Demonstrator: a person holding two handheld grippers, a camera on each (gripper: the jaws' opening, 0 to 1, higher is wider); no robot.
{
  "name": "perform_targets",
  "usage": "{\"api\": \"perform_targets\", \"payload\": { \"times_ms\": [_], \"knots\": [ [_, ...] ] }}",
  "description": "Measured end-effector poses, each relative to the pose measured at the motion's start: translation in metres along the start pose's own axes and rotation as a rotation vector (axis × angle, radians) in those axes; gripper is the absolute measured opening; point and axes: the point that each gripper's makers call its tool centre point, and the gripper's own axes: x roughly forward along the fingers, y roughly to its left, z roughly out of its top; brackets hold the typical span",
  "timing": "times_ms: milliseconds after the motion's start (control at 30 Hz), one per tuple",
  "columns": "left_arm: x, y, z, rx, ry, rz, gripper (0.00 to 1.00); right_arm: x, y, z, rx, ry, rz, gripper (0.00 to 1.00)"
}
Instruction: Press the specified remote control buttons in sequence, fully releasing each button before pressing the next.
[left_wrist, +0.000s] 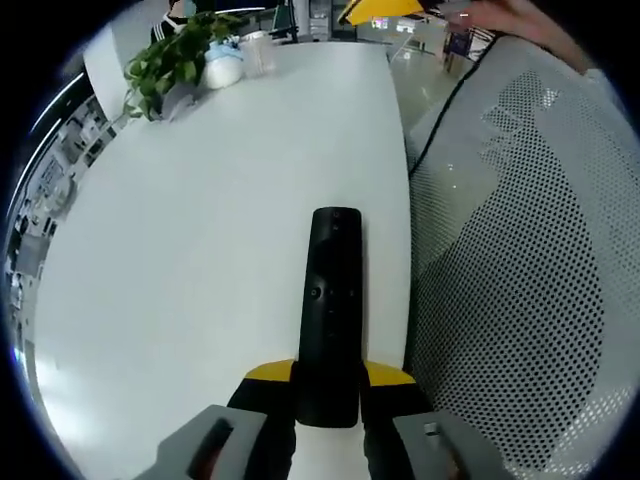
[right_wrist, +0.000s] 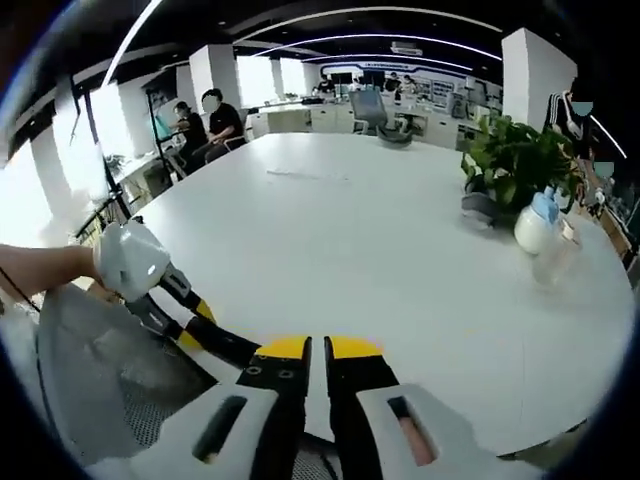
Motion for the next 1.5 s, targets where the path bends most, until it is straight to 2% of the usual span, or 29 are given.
{"api": "perform_targets", "payload": {
  "times_ms": [133, 367, 533, 567, 600, 633, 667, 733, 933, 1000, 1033, 1233, 1300, 1333, 1367, 1433, 1500],
  "knots": [
    [0.0, -0.001, 0.001, 0.009, 0.01, -0.005, 0.24, 0.028, 0.022, 0.022, 0.033, -0.03, 0.105, 0.0],
    [0.0, -0.001, 0.001, 0.018, 0.022, -0.013, 0.24, 0.064, 0.03, 0.036, -0.014, -0.018, 0.146, 0.0],
    [-0.001, -0.002, 0.0, 0.001, -0.017, 0.002, 0.24, 0.085, 0.038, 0.019, 0.066, -0.025, 0.187, 0.0],
    [-0.001, -0.002, 0.0, -0.004, -0.028, -0.001, 0.24, 0.086, 0.038, 0.007, 0.062, 0.061, 0.187, 0.0],
    [-0.001, -0.001, 0.0, -0.007, -0.035, -0.004, 0.24, 0.086, 0.035, 0.006, 0.038, 0.081, 0.172, 0.0],
    [-0.001, -0.001, 0.0, -0.007, -0.039, -0.006, 0.24, 0.087, 0.033, 0.012, 0.017, 0.033, 0.154, 0.0],
    [-0.001, -0.002, 0.001, -0.005, -0.042, -0.007, 0.24, 0.088, 0.031, 0.013, 0.005, 0.014, 0.142, 0.0],
    [-0.001, -0.002, 0.001, 0.009, -0.048, -0.009, 0.24, 0.087, 0.031, 0.007, 0.036, 0.053, 0.158, 0.0],
    [-0.001, -0.003, 0.003, 0.029, -0.073, -0.017, 0.24, 0.089, 0.031, 0.001, 0.049, 0.08, 0.164, 0.0],
    [0.0, -0.003, 0.004, 0.037, -0.076, -0.022, 0.24, 0.091, 0.032, -0.01, 0.068, 0.133, 0.172, 0.0],
    [0.0, -0.003, 0.005, 0.04, -0.08, -0.025, 0.24, 0.091, 0.035, -0.019, 0.087, 0.18, 0.188, 0.0],
    [0.001, -0.002, 0.007, 0.038, -0.091, -0.029, 0.24, 0.093, 0.039, -0.04, 0.064, 0.277, 0.2, 0.0],
    [0.001, -0.002, 0.007, 0.041, -0.09, -0.029, 0.24, 0.092, 0.041, -0.061, 0.068, 0.38, 0.21, 0.0],
    [0.002, -0.002, 0.007, 0.042, -0.091, -0.031, 0.24, 0.09, 0.046, -0.072, 0.074, 0.441, 0.236, 0.0],
    [0.002, -0.002, 0.007, 0.043, -0.093, -0.032, 0.24, 0.089, 0.051, -0.075, 0.074, 0.46, 0.256, 0.0],
    [0.002, -0.002, 0.008, 0.046, -0.094, -0.035, 0.24, 0.09, 0.062, -0.07, 0.025, 0.432, 0.29, 0.0],
    [0.002, -0.002, 0.008, 0.054, -0.096, -0.035, 0.24, 0.09, 0.064, -0.07, -0.029, 0.423, 0.285, 0.0]
  ]
}}
